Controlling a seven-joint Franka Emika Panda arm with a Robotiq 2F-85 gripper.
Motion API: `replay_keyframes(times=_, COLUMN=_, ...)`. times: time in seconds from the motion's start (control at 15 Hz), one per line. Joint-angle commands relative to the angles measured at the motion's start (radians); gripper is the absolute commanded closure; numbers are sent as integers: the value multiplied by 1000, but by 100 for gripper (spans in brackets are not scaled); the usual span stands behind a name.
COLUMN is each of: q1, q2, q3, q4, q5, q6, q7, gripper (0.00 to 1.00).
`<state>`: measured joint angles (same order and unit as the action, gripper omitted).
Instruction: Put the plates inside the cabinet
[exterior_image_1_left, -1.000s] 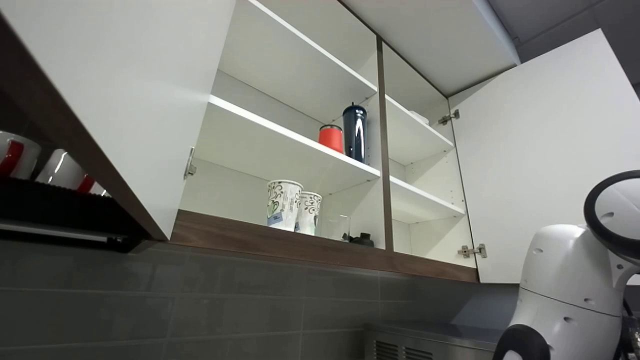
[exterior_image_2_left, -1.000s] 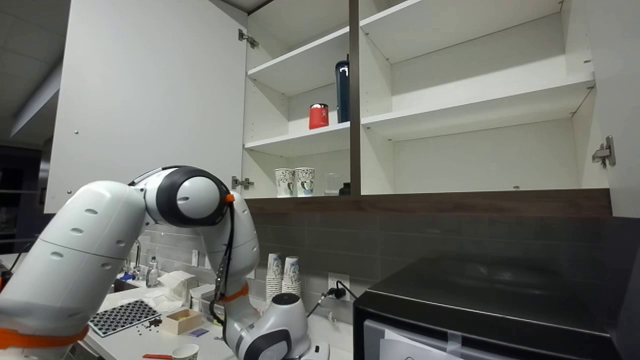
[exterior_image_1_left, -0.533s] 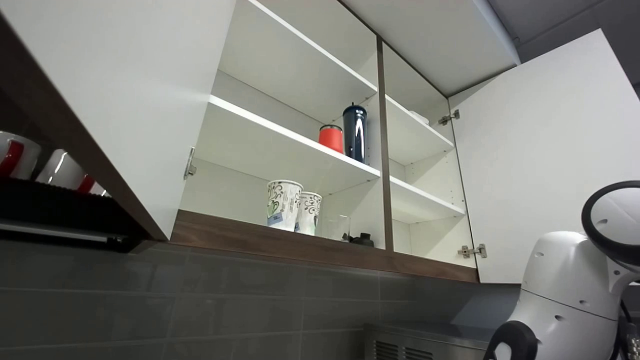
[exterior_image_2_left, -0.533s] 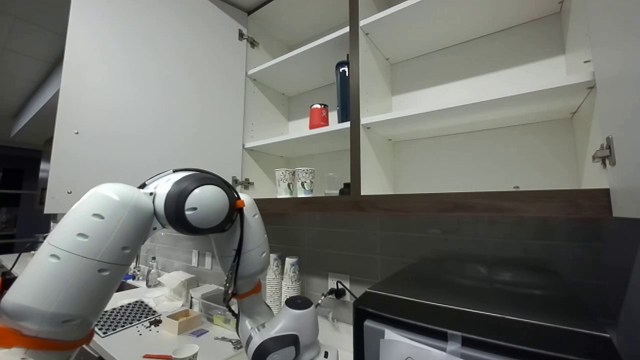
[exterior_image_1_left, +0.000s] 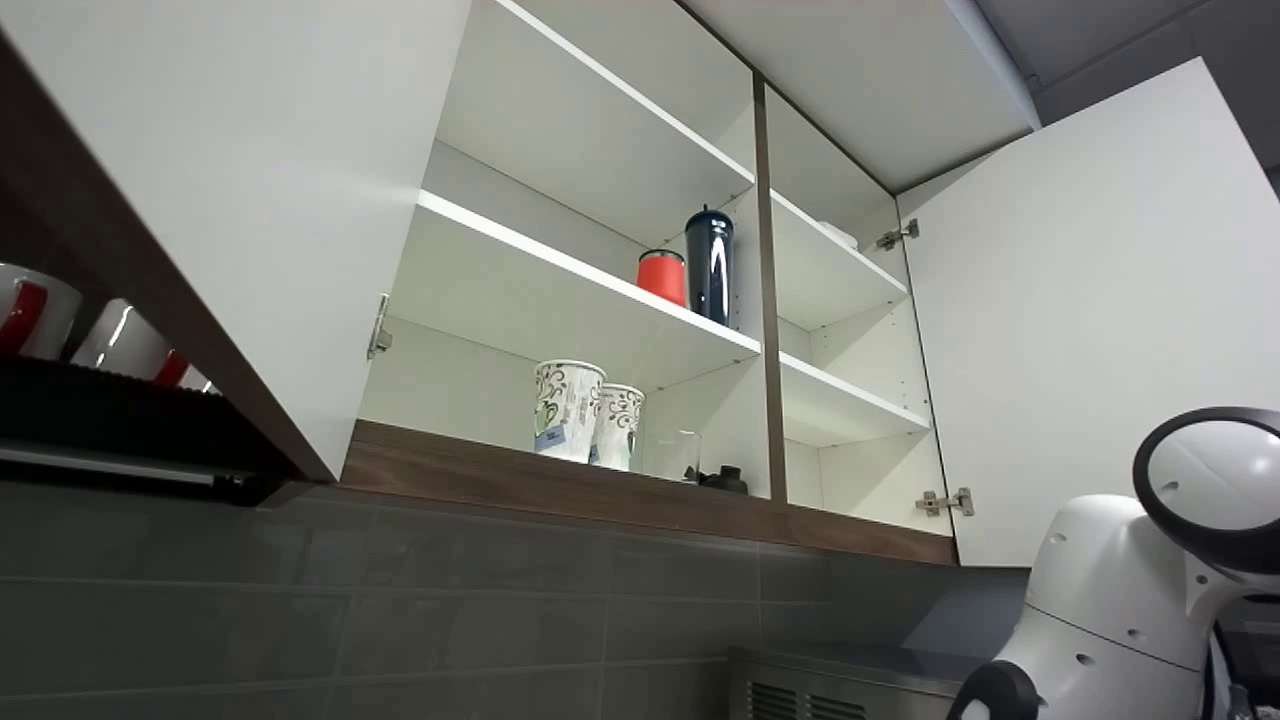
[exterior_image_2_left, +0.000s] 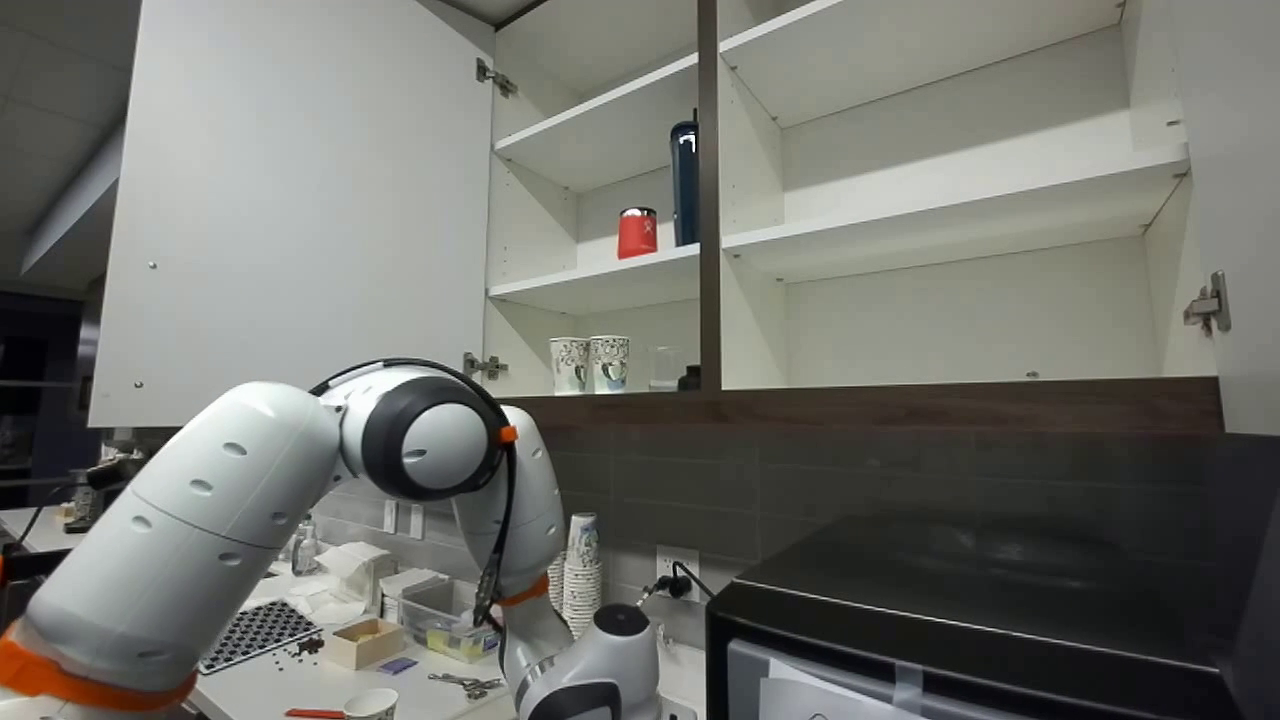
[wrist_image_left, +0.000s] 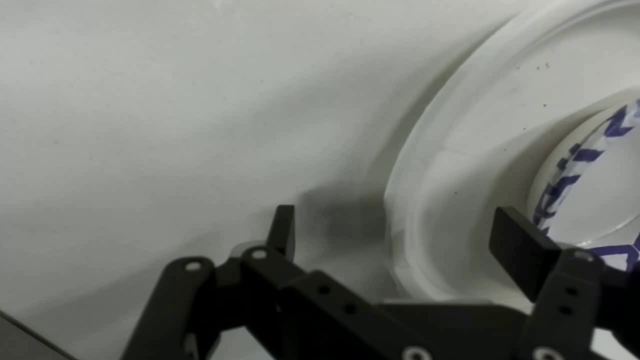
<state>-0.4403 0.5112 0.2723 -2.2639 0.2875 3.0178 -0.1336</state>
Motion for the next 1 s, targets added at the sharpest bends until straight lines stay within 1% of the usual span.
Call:
replay_keyframes(times=0.0, q1=-4, q2=49, q3=8, q4=67, q5=4, q6=-26, q7=-16, gripper=0)
replay_keyframes(times=0.2, q1=15, q2=71, q3=-13, q4=94, q5=-10, q6=-33, q7=-7, gripper=0)
replay_keyframes(times=0.27, q1=19, q2=76, q3=-18, q4=100, q5=-13, q6=-36, q7=-6, gripper=9)
replay_keyframes(times=0.33, q1=22, q2=81, q3=-22, q4=105, q5=-17, q6=-38, q7=-6, gripper=25)
replay_keyframes(times=0.4, q1=25, q2=85, q3=-26, q4=108, q5=-20, q6=-39, q7=-4, gripper=32)
replay_keyframes(times=0.47, q1=25, q2=90, q3=-28, q4=112, q5=-21, q6=-41, q7=-4, gripper=42)
replay_keyframes(times=0.87, q1=21, q2=107, q3=-28, q4=128, q5=-22, q6=-47, q7=-4, gripper=87)
replay_keyframes(times=0.93, q1=21, q2=108, q3=-28, q4=130, q5=-22, q6=-48, q7=-4, gripper=96)
